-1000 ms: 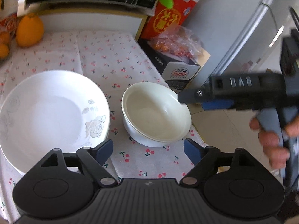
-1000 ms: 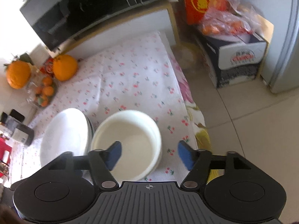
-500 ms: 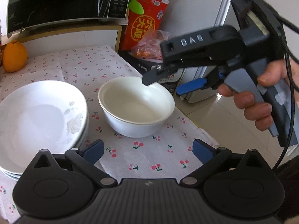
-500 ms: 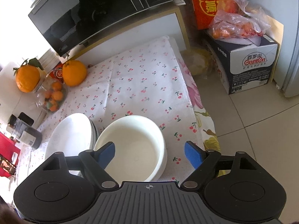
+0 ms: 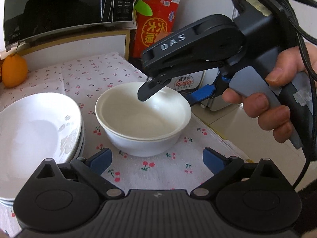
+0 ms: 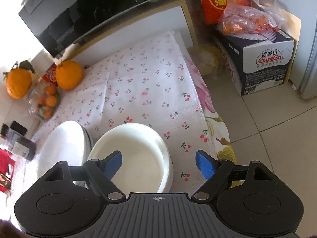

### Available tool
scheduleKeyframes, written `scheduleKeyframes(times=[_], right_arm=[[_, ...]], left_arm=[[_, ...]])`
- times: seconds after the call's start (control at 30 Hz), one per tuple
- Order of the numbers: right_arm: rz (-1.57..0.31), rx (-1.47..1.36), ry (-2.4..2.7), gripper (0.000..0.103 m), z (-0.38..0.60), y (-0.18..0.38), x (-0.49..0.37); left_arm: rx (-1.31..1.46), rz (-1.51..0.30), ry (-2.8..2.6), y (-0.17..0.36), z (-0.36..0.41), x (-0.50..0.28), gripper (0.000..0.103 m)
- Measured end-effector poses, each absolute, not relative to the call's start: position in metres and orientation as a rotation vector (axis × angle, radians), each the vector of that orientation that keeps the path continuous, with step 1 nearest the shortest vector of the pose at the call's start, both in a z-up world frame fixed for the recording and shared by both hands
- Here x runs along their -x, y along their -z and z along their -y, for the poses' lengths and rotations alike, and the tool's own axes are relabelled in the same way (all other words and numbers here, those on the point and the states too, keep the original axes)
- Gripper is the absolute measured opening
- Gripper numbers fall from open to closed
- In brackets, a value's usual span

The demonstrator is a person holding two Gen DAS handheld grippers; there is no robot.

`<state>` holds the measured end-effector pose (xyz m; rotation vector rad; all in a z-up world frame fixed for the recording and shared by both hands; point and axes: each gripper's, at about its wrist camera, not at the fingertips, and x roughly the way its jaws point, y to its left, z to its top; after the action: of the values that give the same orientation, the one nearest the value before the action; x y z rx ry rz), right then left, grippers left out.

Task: Organize plates and bowls
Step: 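Reach the right gripper into the bowl stack and close on its rim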

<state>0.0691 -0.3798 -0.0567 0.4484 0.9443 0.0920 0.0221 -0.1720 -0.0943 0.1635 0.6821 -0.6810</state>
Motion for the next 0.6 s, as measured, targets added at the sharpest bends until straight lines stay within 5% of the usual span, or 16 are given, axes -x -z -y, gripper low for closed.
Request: scheduleKeyframes(times=[0.4, 0.6], right_arm=[[-0.976, -0.366, -0.100, 0.074, 0.371, 0.065, -0.079], [-0.991, -0.367, -0.123, 0.050, 0.374, 0.066, -0.079]], left_arm=[[-0.210, -0.635, 0.647, 0.101, 0.184, -0.026, 0.098], [-0.220, -0.639, 0.641, 0.097, 0.187, -0.032, 0.085]])
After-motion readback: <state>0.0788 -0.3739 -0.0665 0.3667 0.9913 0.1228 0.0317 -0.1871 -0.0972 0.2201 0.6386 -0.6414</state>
